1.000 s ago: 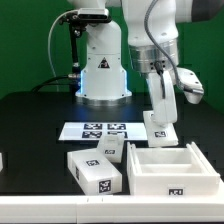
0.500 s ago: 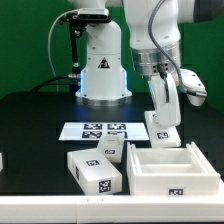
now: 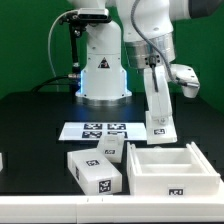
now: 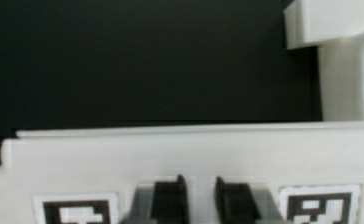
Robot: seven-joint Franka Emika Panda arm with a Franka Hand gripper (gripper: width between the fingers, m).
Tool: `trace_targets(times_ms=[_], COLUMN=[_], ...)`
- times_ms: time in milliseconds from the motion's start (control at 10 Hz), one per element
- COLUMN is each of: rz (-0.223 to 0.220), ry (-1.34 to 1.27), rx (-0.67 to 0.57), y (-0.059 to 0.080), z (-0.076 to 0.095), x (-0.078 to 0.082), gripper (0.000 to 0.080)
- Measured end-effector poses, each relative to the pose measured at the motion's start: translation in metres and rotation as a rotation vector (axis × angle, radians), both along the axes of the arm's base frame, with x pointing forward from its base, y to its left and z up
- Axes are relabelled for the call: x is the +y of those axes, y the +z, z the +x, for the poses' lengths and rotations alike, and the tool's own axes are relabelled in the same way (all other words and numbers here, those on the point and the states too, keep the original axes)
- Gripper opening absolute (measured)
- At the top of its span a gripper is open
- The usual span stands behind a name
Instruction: Assemble cabinet
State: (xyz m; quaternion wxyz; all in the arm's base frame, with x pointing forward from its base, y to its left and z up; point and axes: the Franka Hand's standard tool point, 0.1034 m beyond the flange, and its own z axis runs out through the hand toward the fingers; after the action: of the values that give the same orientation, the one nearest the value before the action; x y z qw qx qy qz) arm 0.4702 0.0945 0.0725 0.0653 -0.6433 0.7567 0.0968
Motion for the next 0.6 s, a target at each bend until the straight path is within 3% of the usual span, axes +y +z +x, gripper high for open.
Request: trace_targets(times_ms=[600], rz=[0.011], ry=[0.024], rx=[-0.001], y=[0.001], z=[-0.001], x=[-0.012], gripper=[0.0067])
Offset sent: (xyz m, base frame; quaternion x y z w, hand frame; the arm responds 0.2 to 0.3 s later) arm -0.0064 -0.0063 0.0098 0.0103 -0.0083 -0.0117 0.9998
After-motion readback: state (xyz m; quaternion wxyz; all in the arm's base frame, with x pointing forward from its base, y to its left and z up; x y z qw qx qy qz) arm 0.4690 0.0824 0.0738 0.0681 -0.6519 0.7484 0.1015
